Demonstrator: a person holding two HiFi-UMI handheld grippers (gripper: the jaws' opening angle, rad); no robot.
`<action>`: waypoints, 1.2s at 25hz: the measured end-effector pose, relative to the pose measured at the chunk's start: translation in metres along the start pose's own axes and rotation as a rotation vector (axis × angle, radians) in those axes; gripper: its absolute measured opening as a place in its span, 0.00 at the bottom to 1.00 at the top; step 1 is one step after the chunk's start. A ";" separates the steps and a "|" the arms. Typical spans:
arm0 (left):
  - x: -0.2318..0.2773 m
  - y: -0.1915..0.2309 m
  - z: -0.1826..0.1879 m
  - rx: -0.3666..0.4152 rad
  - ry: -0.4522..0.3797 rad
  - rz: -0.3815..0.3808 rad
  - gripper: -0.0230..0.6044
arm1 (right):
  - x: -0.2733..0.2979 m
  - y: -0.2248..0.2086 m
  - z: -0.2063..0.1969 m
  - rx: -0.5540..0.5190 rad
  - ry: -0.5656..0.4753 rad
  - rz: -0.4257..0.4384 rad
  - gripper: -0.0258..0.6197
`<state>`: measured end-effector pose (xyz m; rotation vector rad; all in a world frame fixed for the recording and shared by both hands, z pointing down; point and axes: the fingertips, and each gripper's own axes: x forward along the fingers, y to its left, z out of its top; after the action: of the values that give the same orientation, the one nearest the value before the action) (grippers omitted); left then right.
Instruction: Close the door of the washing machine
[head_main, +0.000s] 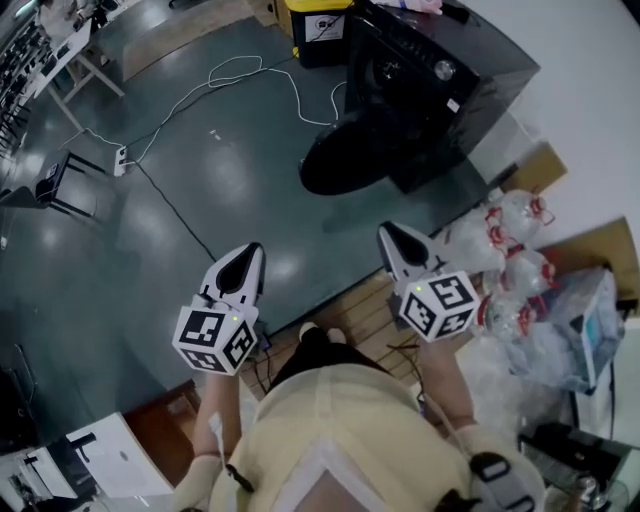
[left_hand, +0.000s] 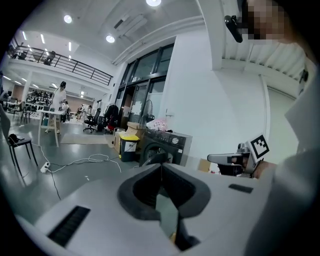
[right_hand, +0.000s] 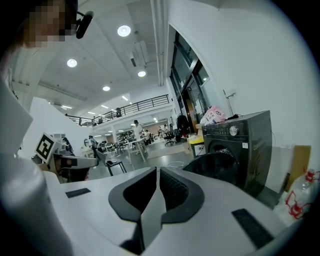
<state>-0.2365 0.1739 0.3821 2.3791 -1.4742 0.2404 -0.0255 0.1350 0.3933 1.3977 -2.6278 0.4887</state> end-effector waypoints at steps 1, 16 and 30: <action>0.002 0.004 0.001 0.010 0.003 0.000 0.05 | 0.003 0.001 0.002 -0.002 0.002 -0.003 0.05; 0.026 0.031 -0.010 0.078 0.046 -0.040 0.05 | 0.046 -0.009 0.003 -0.129 0.068 -0.045 0.07; 0.121 -0.008 0.013 0.001 0.013 0.095 0.05 | 0.114 -0.115 0.035 -0.338 0.142 0.175 0.30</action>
<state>-0.1755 0.0711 0.4065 2.3068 -1.5829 0.2782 0.0065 -0.0257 0.4154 1.0013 -2.5757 0.1426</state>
